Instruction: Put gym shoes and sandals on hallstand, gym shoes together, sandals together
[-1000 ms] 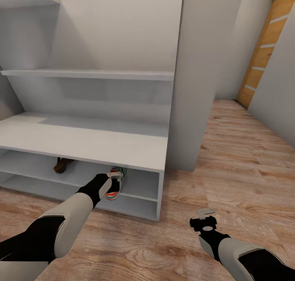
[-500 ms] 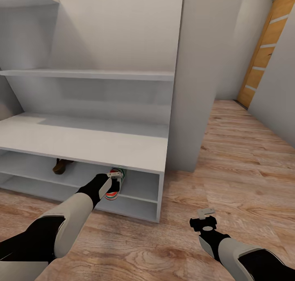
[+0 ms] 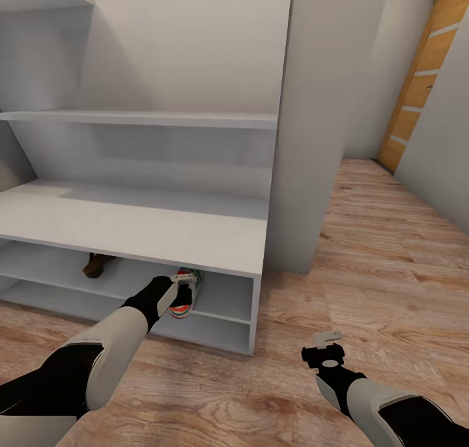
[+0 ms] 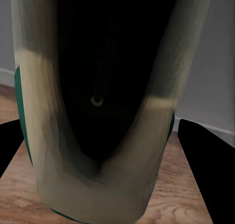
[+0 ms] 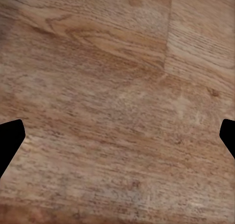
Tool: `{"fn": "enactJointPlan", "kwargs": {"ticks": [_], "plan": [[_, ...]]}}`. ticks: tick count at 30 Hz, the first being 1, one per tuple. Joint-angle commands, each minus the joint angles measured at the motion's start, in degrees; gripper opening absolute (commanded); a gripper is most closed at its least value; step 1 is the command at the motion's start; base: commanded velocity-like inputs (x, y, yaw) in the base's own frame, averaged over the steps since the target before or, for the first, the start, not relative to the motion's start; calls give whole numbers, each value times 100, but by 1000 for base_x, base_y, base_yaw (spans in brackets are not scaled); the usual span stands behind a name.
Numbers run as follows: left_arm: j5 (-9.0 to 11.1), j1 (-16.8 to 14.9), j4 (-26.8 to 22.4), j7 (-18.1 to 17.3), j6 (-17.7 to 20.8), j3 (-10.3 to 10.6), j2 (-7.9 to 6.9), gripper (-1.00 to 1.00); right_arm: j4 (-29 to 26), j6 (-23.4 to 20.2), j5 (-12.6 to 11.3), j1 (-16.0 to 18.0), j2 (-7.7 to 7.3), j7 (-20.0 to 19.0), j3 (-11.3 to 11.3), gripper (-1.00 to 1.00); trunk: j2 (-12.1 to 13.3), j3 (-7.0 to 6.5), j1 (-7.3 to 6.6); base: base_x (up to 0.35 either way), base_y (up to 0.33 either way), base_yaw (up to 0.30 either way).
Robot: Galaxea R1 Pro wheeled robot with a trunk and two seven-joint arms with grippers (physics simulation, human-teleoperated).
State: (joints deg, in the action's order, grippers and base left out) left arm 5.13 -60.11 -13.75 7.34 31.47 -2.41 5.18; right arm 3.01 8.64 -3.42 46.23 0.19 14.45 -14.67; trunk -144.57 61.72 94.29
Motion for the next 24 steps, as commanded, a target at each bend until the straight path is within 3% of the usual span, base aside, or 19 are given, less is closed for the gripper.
{"fn": "enactJointPlan", "kwargs": {"ticks": [1, 24], "plan": [[51, -1, -9, 28, 26, -23, 3, -100, 24, 41, -36, 9, 4, 5, -41, 100, -2, 5, -1, 5, 0, 0], [49, -1, -5, -39, 18, -23, -2, -100, 22, 41, -36, 9, 8, 5, -44, 100, -2, 5, -1, 16, 0, 0]]}}
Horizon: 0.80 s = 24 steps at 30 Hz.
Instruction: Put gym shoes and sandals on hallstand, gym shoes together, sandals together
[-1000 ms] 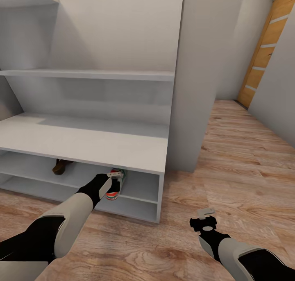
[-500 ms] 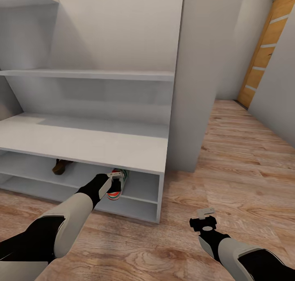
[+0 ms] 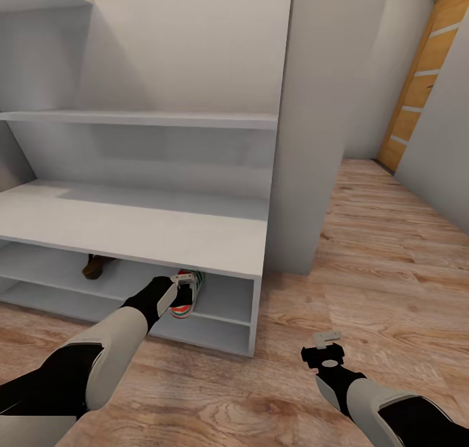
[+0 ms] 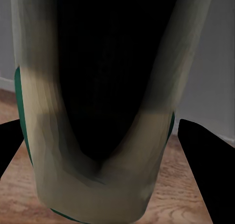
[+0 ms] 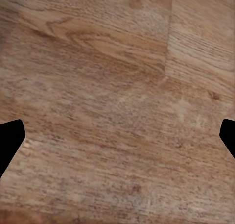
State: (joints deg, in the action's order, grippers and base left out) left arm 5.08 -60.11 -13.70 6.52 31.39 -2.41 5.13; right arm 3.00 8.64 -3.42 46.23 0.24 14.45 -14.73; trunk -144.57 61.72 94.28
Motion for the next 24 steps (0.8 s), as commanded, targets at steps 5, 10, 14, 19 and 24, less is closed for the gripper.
{"fn": "enactJointPlan", "kwargs": {"ticks": [5, 10, 14, 19, 24], "plan": [[54, -3, 6, 47, 17, -23, 1, -100, 23, 41, -36, 9, 3, 5, -39, 100, -2, 5, -1, 30, 0, 0], [54, -1, 75, 44, -109, -23, 0, -100, 24, 41, -36, 9, 3, 5, -39, 100, -2, 5, -1, 10, 0, 0], [54, -1, 106, 44, -213, -23, -2, -100, 23, 41, -36, 9, 3, 5, -39, 100, -2, 5, -1, 3, 0, 0], [54, -1, 121, 43, -255, -23, -3, -100, 23, 41, -36, 9, 3, 5, -39, 100, -2, 5, -1, 1, 0, 0], [54, -1, 125, 43, -275, -23, -16, -100, 22, 41, -36, 9, 3, 5, -39, 100, -2, 5, -1, 0, 0, 0]]}}
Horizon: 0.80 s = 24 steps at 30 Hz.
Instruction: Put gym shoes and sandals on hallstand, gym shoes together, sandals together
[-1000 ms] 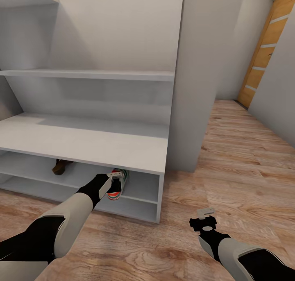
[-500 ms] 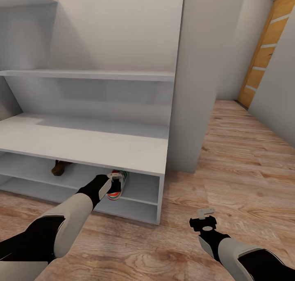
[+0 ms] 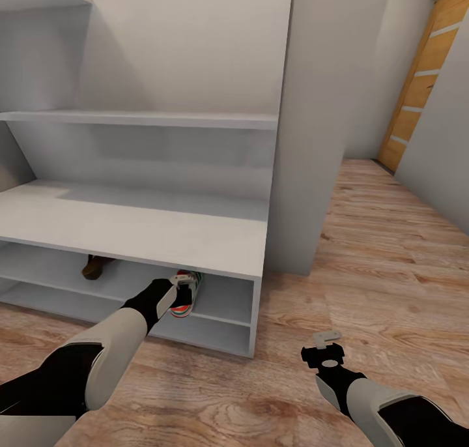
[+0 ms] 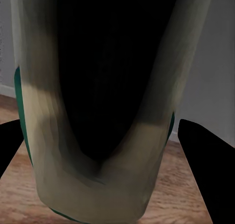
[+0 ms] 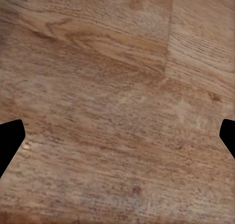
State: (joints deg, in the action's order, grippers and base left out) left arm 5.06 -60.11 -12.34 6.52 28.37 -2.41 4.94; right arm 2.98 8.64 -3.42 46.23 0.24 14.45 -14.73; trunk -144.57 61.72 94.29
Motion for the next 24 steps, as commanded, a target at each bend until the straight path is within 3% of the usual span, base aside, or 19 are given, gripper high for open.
{"fn": "enactJointPlan", "kwargs": {"ticks": [1, 24], "plan": [[56, -2, -9, 42, 26, -23, 1, -100, 24, 41, -36, 9, 3, 5, -39, 100, -2, 5, -1, 0, 0, 0], [56, -2, -10, 42, -41, -23, -10, -100, 22, 41, -36, 9, 3, 5, -39, 100, -2, 5, -1, 0, 0, 0]]}}
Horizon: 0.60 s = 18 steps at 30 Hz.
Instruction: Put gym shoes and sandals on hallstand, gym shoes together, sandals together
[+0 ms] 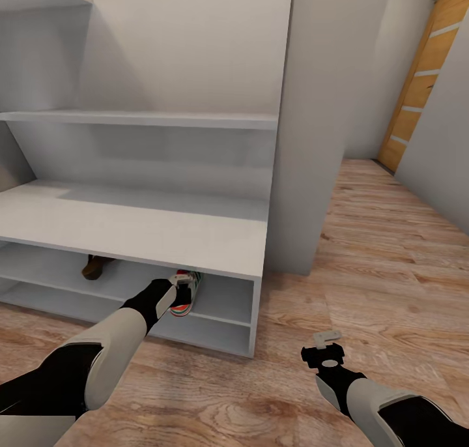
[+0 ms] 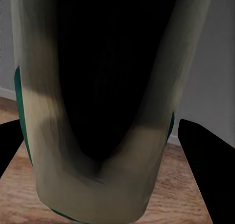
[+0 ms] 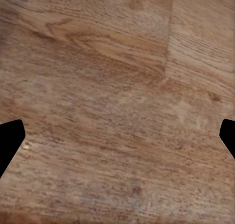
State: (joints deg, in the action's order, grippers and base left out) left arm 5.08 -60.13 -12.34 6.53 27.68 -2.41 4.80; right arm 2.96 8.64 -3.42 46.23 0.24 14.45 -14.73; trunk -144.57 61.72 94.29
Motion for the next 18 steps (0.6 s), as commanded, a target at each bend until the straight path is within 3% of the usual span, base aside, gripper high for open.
{"fn": "enactJointPlan", "kwargs": {"ticks": [1, 18], "plan": [[55, -2, -11, 41, 27, -23, 3, -100, 25, 41, -36, 9, 3, 5, -39, 100, -2, 5, -1, 0, 0, 0], [55, 1, -10, 41, 27, -23, 3, -100, 28, 41, -36, 9, 3, 5, -39, 100, -2, 5, -1, 25, -17, 0]]}}
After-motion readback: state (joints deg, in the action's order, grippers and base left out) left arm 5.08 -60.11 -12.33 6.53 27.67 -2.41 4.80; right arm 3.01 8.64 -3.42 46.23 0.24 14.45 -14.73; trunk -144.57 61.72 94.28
